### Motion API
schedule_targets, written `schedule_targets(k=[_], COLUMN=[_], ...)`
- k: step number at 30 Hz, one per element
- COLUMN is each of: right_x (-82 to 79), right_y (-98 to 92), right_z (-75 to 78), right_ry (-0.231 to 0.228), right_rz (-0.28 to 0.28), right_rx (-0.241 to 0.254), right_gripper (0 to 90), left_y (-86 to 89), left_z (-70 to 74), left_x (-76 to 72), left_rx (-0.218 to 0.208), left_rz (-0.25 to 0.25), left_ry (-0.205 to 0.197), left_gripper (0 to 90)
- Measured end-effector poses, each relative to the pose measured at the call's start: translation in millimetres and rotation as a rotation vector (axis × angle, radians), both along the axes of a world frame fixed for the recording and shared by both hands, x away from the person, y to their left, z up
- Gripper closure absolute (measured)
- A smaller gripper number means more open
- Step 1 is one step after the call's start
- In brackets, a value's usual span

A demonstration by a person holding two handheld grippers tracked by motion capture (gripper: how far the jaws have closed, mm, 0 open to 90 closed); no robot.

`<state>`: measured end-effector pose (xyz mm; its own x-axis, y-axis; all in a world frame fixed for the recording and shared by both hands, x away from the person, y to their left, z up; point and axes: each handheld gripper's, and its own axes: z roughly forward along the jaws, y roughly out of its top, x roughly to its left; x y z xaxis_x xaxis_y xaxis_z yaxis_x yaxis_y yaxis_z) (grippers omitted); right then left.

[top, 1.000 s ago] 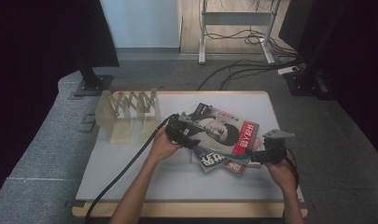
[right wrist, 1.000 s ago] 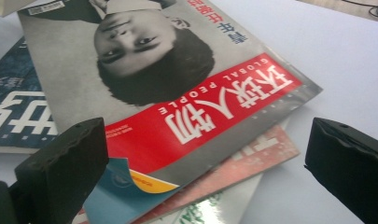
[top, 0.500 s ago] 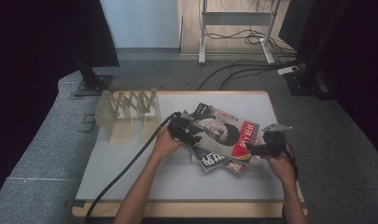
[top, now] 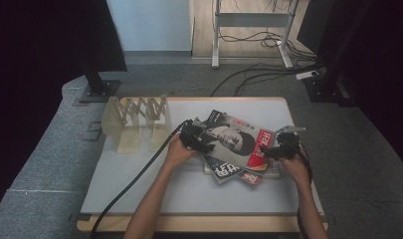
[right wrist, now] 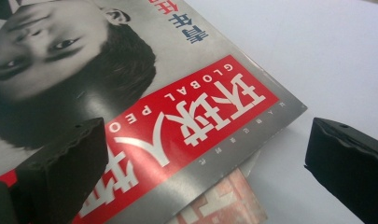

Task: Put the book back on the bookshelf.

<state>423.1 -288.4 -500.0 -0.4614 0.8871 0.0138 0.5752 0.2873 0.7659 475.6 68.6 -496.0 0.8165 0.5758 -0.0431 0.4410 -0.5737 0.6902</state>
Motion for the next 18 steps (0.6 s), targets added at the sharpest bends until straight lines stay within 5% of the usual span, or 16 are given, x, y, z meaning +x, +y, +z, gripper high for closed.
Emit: schedule_targets(k=[12, 18], right_x=[13.0, 11.3], right_y=[0.6, 0.4], right_z=[-14.4, -15.9], right_ry=[0.048, 0.040], right_rz=[0.031, 0.029], right_rx=[0.108, 0.119], right_gripper=[0.0, 0.0], left_y=[-0.8, -1.2], left_z=[-7.4, -7.6], left_x=[3.0, 2.3], left_rx=[-0.047, -0.049], left_rz=[0.003, 0.008], left_ry=[0.027, 0.042], left_gripper=[0.0, 0.0])
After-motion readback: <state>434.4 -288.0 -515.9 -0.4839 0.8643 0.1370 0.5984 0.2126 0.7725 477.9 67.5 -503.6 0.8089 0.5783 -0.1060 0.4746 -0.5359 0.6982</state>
